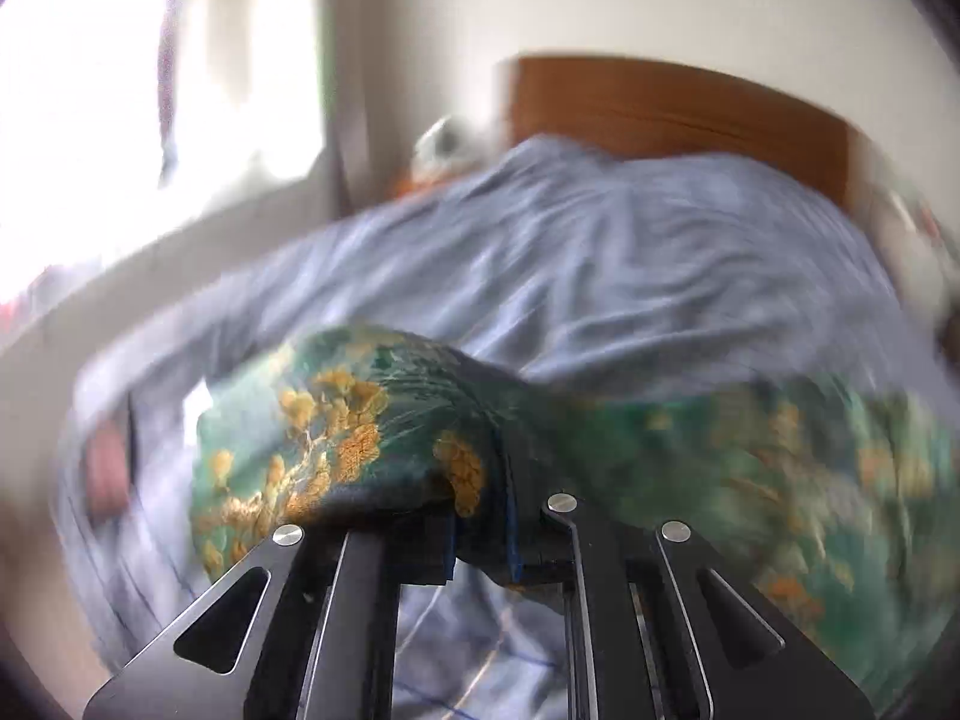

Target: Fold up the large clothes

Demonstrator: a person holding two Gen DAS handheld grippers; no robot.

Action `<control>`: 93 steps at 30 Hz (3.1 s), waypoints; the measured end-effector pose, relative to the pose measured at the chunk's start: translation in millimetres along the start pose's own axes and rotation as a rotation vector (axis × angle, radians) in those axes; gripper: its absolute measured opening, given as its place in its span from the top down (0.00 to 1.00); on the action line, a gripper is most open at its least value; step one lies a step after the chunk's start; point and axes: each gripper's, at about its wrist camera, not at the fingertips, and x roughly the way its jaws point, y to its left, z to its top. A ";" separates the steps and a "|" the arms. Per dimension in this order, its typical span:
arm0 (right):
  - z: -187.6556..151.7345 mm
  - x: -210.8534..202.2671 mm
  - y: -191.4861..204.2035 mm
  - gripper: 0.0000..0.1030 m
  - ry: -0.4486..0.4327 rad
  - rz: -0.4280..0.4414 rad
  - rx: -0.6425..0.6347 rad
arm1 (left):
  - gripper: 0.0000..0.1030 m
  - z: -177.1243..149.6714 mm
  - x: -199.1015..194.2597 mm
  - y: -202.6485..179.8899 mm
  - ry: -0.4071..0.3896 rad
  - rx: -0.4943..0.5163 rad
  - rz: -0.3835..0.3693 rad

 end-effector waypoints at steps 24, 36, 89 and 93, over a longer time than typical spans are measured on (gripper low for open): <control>7.5 5.7 -30.3 0.49 -0.001 -0.006 0.089 | 0.17 -170.5 -126.9 -221.4 -0.025 0.888 -0.360; 98.0 146.4 -56.8 0.49 0.127 0.345 0.403 | 0.13 -183.3 -131.7 -167.6 0.085 0.526 -0.330; 191.2 217.4 -10.8 0.69 0.041 0.110 -0.040 | 0.04 -94.4 -106.2 -162.3 0.213 0.405 -0.414; 196.3 213.3 -17.1 0.69 -0.001 0.103 -0.040 | 0.04 -44.4 -54.3 -193.0 0.232 0.359 -0.434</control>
